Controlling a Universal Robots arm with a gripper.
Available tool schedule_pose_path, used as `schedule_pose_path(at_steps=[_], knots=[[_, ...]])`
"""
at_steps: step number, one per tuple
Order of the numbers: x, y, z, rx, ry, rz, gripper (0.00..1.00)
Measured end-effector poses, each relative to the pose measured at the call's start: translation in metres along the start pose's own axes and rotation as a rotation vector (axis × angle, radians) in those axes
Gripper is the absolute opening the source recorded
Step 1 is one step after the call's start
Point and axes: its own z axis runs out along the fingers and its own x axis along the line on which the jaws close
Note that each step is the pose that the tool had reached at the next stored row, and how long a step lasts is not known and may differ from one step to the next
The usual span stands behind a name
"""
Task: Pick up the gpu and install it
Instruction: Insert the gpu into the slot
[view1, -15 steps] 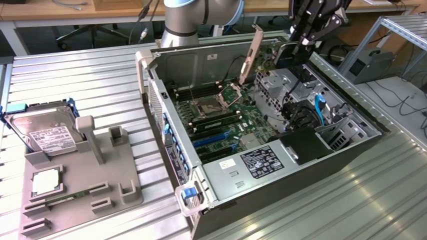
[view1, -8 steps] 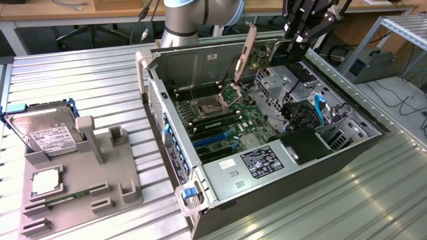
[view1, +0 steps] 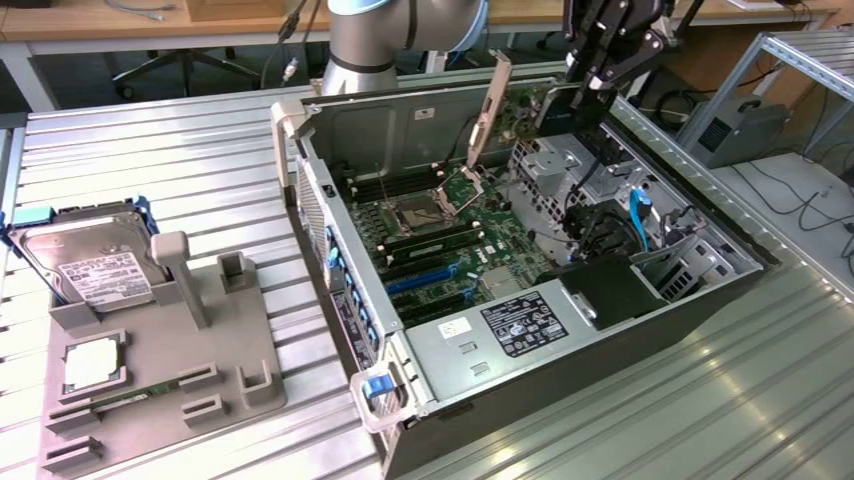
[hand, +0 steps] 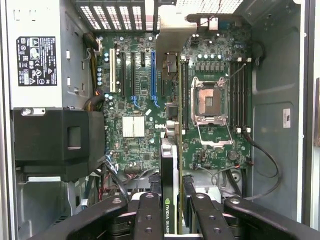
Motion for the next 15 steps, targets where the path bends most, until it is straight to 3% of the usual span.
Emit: schedule_pose_path(at_steps=[15], knots=[[0.001, 0.0019, 0.0353, 0.0000, 0.0000, 0.000, 0.27]])
